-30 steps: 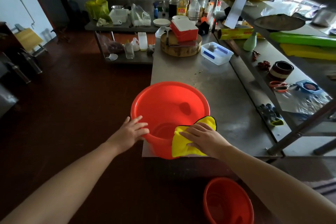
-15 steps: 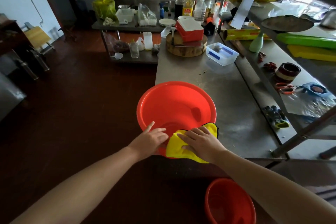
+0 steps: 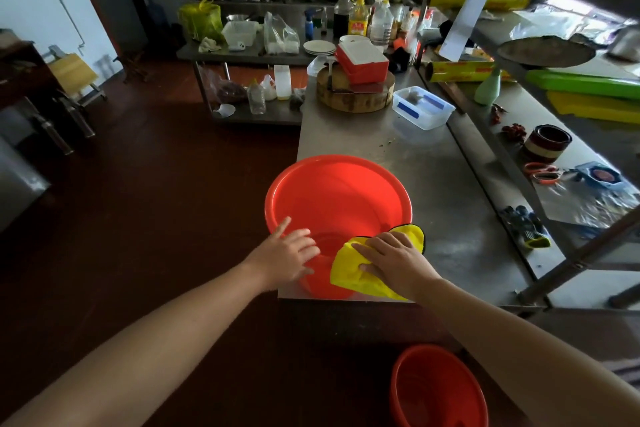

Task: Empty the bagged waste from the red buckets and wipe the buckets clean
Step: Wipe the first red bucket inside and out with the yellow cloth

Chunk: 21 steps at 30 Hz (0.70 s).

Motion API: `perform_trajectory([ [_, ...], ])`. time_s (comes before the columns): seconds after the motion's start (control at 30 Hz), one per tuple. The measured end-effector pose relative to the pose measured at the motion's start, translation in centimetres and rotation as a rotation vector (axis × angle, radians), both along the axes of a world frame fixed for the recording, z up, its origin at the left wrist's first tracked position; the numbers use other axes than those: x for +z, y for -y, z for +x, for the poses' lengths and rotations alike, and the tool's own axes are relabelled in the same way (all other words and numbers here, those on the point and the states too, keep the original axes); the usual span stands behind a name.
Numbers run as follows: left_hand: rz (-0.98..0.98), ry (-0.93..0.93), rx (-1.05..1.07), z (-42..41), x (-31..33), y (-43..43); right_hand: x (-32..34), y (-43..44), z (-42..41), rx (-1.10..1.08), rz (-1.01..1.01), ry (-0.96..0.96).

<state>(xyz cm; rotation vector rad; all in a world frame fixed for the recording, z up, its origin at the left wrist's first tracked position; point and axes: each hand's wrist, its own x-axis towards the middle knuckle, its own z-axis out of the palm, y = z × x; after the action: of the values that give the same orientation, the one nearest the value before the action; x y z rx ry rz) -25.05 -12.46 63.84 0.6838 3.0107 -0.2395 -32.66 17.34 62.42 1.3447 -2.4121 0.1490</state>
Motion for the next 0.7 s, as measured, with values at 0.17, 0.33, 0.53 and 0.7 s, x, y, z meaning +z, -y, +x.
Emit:
perform_trajectory([
  [0.17, 0.097, 0.016, 0.016, 0.5, -0.5, -3.2, -0.3, 1.2, 1.6, 0.003, 0.022, 0.006],
  [0.33, 0.082, -0.031, -0.053, 0.4, -0.4, -0.1, 0.0, -0.6, 0.3, 0.061, 0.062, -0.013],
  [0.53, 0.069, -0.039, 0.098, -1.0, 0.1, 4.7, 0.2, -2.6, -2.0, 0.058, 0.079, 0.013],
  [0.7, 0.033, -0.002, 0.122, -1.5, -0.1, 3.7, -0.3, -1.6, -1.8, 0.014, 0.039, 0.014],
])
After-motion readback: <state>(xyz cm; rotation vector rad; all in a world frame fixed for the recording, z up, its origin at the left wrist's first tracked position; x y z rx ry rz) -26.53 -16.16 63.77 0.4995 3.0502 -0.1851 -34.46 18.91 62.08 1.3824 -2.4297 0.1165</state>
